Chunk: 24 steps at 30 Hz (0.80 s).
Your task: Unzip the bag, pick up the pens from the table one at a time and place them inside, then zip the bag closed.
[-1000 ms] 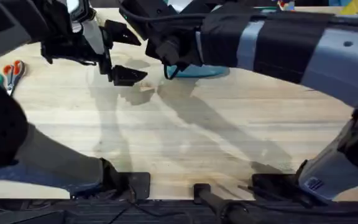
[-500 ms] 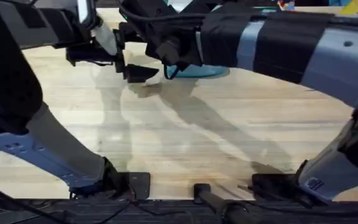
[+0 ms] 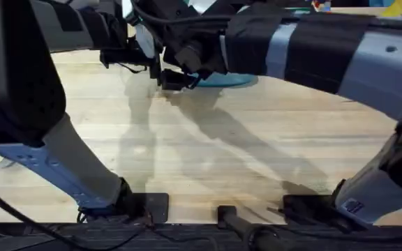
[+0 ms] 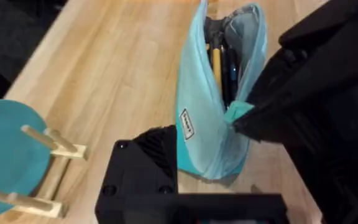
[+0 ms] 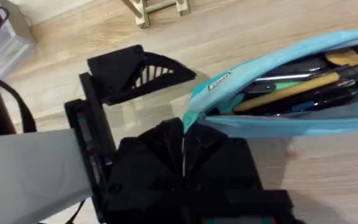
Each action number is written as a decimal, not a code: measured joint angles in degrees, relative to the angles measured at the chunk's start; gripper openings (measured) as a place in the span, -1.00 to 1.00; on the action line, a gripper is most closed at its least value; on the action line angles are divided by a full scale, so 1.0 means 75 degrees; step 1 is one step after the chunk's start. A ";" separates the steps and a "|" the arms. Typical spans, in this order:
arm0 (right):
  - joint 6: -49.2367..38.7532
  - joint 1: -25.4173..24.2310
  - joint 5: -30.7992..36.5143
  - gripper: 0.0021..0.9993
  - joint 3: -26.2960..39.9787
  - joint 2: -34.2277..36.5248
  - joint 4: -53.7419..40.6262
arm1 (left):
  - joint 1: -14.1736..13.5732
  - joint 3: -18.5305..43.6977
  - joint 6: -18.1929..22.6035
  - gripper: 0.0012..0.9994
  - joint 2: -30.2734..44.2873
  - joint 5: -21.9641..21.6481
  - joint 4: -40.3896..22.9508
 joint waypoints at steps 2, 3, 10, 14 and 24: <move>0.0003 0.0000 0.0000 -0.94 0.0000 0.0000 0.0003 | -0.0094 0.0000 -0.0145 0.97 -0.0001 -0.0084 -0.0010; 0.0003 0.0000 0.0000 -0.94 0.0000 0.0000 0.0002 | -0.0130 0.0001 -0.0190 0.97 -0.0001 -0.0128 -0.0014; 0.0003 0.0000 0.0000 -0.94 0.0000 0.0000 0.0003 | -0.0208 0.0000 -0.0391 0.33 -0.0001 -0.0353 -0.0034; 0.0003 0.0000 0.0000 -0.95 0.0000 0.0000 0.0000 | -0.0208 -0.0001 -0.0431 -0.30 -0.0001 -0.0393 -0.0033; 0.0003 0.0000 -0.0026 -0.94 0.0000 0.0000 -0.0006 | -0.0211 0.0002 -0.0451 -0.91 0.0002 -0.0546 -0.0004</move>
